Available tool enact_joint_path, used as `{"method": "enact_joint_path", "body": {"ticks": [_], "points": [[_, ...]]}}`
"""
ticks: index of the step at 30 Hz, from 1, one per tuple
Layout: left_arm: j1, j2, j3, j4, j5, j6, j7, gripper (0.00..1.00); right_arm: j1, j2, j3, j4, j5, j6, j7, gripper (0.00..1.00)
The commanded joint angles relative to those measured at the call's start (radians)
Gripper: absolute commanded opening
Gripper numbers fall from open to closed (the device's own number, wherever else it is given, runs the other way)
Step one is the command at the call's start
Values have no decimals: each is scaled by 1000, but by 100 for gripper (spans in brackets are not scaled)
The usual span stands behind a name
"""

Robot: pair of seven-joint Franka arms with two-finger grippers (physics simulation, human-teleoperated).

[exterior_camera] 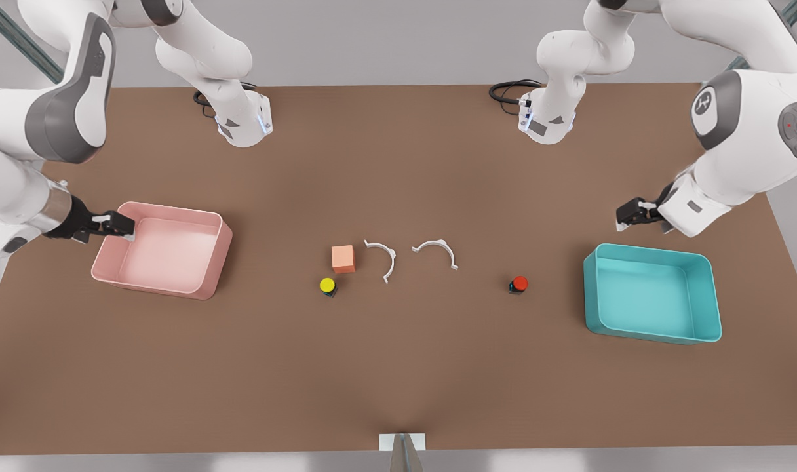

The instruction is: Place the red button in the blue storage box with the left arm, and place the yellow button in the pink storage box with the right arm

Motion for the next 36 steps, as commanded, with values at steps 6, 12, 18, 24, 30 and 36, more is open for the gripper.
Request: {"method": "enact_joint_path", "body": {"ticks": [6,12,18,24,30,36], "points": [[-195,193,-3,-7,1,186,-30,100,2,-2,3,-1,-5,35,-27,100],[-215,210,-3,-318,0,572,-33,100,154,206,36,0,-11,351,17,100],[-212,272,-1,-443,-8,833,-39,100,301,357,36,-144,-26,681,253,100],[-217,338,-1,-524,-12,950,-40,100,416,367,36,-274,-75,781,529,100],[-217,385,-1,-532,-25,950,-40,100,493,453,53,-276,-97,811,758,100],[-214,390,-1,-547,-25,948,-34,73,510,462,67,-414,-97,893,760,100]]}}
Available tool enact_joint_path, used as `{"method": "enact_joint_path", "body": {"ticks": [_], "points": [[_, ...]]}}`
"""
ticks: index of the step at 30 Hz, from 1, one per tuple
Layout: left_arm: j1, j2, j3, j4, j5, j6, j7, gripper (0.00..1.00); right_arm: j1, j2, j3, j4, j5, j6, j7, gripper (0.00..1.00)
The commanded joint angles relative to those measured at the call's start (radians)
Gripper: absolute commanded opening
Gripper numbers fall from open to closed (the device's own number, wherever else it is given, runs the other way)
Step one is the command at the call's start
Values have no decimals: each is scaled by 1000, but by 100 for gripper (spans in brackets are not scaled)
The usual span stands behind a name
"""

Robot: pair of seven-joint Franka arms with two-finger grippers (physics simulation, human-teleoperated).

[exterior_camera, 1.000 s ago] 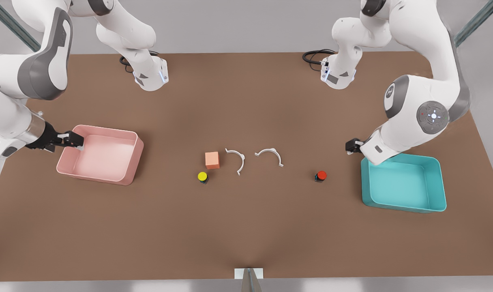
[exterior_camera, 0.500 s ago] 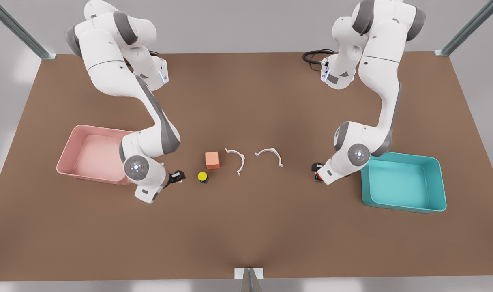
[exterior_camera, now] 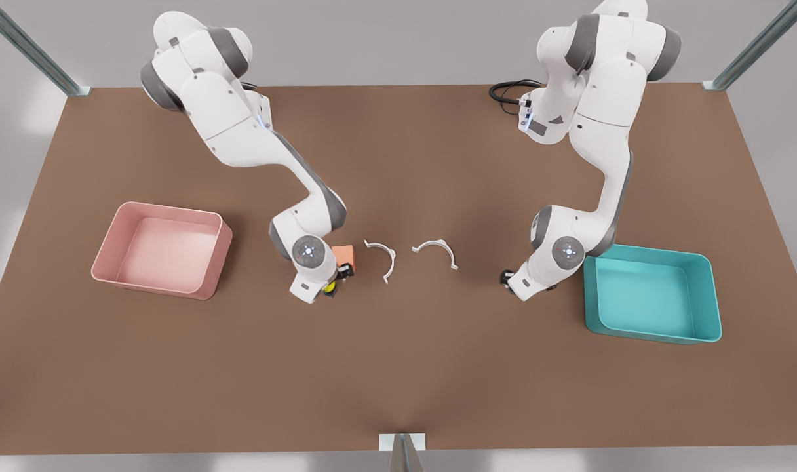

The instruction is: Place the red button in the blue storage box with the left arm, and place the yellow button in the pink storage box with the right arm

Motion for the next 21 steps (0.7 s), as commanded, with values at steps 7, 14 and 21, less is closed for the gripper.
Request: {"method": "enact_joint_path", "body": {"ticks": [7,14,21], "points": [[0,-2,0,0,-1,15,-5,47,4,11,5,-24,-1,138,332,96],[-1,-33,0,4,1,6,-7,42,10,19,5,-27,-5,184,352,82],[38,-114,3,128,9,-219,35,38,7,25,1,-31,-7,227,352,57]]}}
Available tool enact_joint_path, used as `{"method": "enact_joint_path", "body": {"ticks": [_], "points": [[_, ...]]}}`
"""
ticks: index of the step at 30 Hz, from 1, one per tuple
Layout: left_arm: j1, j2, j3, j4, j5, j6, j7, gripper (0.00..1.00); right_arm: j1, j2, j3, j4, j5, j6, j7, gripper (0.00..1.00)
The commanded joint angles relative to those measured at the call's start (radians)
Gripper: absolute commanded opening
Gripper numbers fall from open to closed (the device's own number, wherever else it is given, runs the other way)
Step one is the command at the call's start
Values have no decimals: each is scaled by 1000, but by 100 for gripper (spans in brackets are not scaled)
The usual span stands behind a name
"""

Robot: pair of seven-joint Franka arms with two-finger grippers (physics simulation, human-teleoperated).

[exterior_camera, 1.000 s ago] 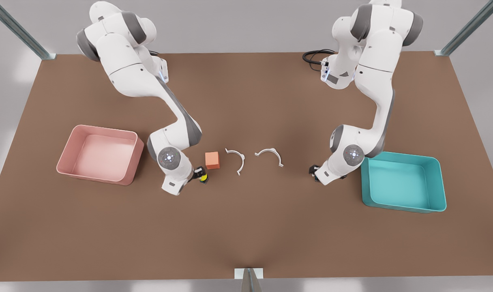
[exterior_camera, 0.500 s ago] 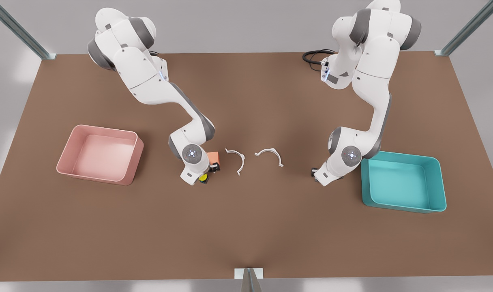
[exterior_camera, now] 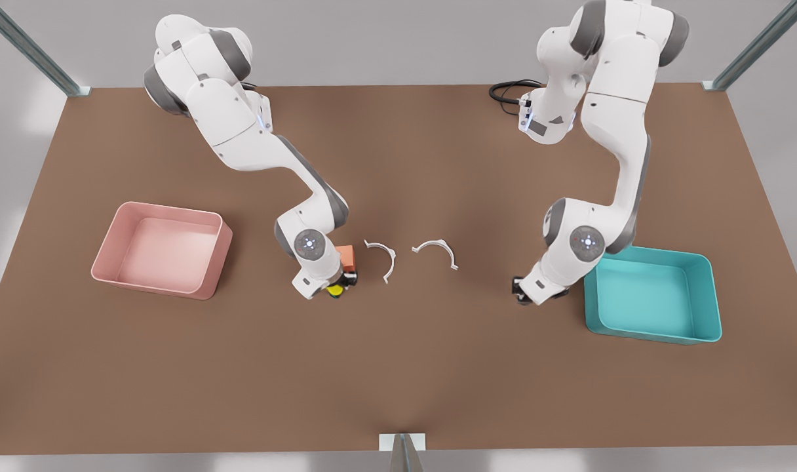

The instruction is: Place the red button in the blue storage box with the left arm, and place the yellow button in the pink storage box with the right arm

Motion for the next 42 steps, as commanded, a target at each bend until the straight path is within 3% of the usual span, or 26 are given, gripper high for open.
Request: {"method": "enact_joint_path", "body": {"ticks": [1,6,12,13,14,19,21,23,25,28,34,36,37,38,39,40,42], "points": [[27,-27,0,24,-15,-163,97,38,0,-1,-1,0,-1,26,111,51],[258,-98,0,24,-17,-272,536,39,-3,-2,-3,5,-1,27,110,36],[427,-57,0,26,-21,-261,806,41,-60,-71,-3,16,-1,17,30,34],[429,-47,0,36,-21,-261,815,76,-110,-99,5,14,-1,9,-39,34],[430,-34,1,41,-33,-260,806,100,-117,-122,7,14,-1,-31,-54,34],[369,-34,-2,96,-29,-275,627,100,-275,-315,8,-139,-1,-103,-323,34],[249,-35,-6,174,-35,-396,236,100,-345,-386,11,-219,1,-103,-422,34],[157,-63,-6,231,-83,-425,8,100,-491,-435,92,-282,1,-102,-507,34],[153,-93,-5,441,-69,-626,20,100,-695,-469,204,-323,1,-102,-640,34],[165,-280,-3,440,2,-784,102,100,-940,-493,336,-371,1,-100,-795,34],[189,-259,-11,455,6,-800,94,100,-1094,-507,349,-455,6,-100,-927,35],[188,-253,-11,455,6,-798,94,100,-1236,-572,480,-541,9,-100,-930,35],[188,-253,-11,455,6,-798,96,100,-1264,-572,497,-569,9,-98,-932,36],[188,-250,-11,455,6,-798,96,100,-1264,-572,499,-577,10,-101,-929,40],[186,-247,-12,455,29,-798,97,100,-1266,-569,499,-577,10,-105,-927,72],[186,-247,-14,455,34,-797,97,100,-1264,-569,499,-573,10,-105,-929,85],[188,-247,-14,455,34,-798,97,100,-1264,-553,499,-549,10,-103,-923,92]]}}
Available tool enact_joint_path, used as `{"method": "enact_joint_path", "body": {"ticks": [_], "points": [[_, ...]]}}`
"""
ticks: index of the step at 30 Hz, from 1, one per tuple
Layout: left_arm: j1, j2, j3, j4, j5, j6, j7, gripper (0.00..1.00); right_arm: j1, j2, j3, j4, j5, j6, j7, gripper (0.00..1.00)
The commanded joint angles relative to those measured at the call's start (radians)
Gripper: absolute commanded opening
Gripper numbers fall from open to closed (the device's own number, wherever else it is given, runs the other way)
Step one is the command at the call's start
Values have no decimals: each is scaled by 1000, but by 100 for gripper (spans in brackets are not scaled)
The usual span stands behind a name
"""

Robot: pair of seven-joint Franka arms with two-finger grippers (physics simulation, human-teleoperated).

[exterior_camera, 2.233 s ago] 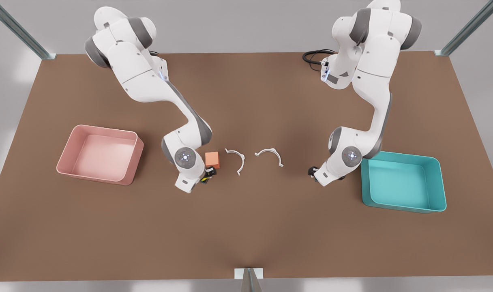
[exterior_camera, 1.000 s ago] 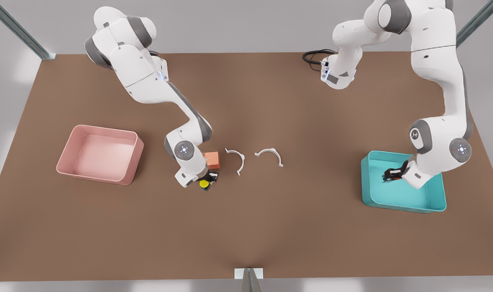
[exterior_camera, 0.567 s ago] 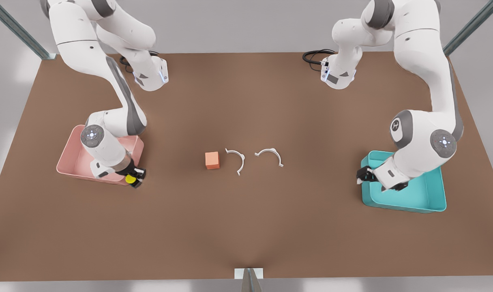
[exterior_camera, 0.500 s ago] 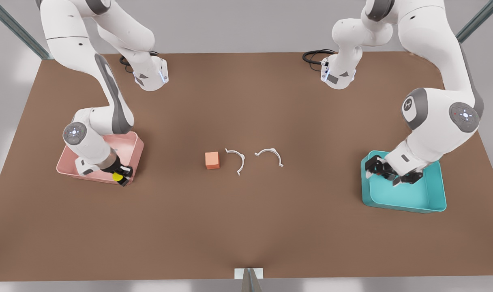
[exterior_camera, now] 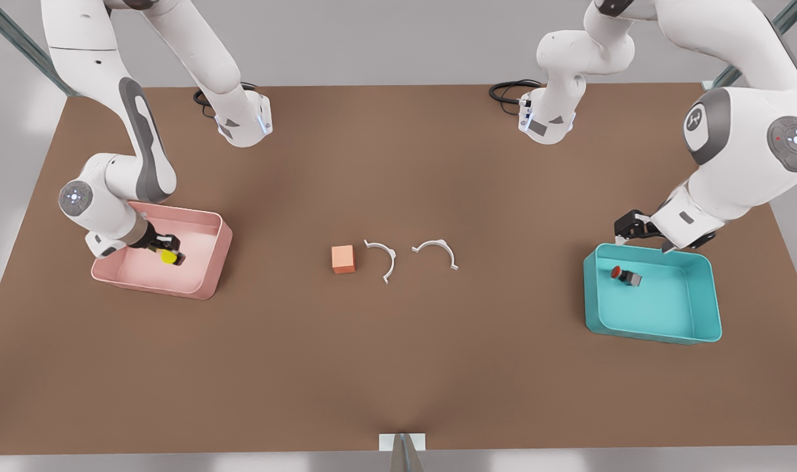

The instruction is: Place the red button in the blue storage box with the left arm, and place the yellow button in the pink storage box with the right arm

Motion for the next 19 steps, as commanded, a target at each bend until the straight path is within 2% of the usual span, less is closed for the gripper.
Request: {"method": "enact_joint_path", "body": {"ticks": [1,2,3,5,7,9,10,11,12,14,19], "points": [[2,-1,0,2,10,-25,-89,100,6,8,3,23,7,-4,-265,95],[2,-2,0,0,10,-25,-89,100,16,75,5,158,6,-11,-255,100],[2,-2,0,2,10,-25,-89,100,49,95,8,285,3,-83,-253,100],[2,-1,0,2,10,-25,-89,100,288,122,6,693,-111,-494,7,100],[0,-1,0,2,10,-25,-90,100,496,122,8,940,-121,-726,270,100],[0,2,0,2,10,-24,-92,100,506,126,11,948,-125,-718,281,100],[0,8,0,3,10,-24,-92,100,607,51,-73,916,-109,-726,282,100],[0,8,0,3,10,-24,-92,100,805,-48,-350,825,-30,-721,268,100],[0,8,0,3,10,-24,-92,100,858,-128,-503,698,43,-686,147,100],[0,8,0,3,10,-24,-92,100,867,-102,-598,746,92,-746,84,100],[0,14,0,3,12,-22,-92,100,862,-70,-598,743,89,-740,89,100]]}}
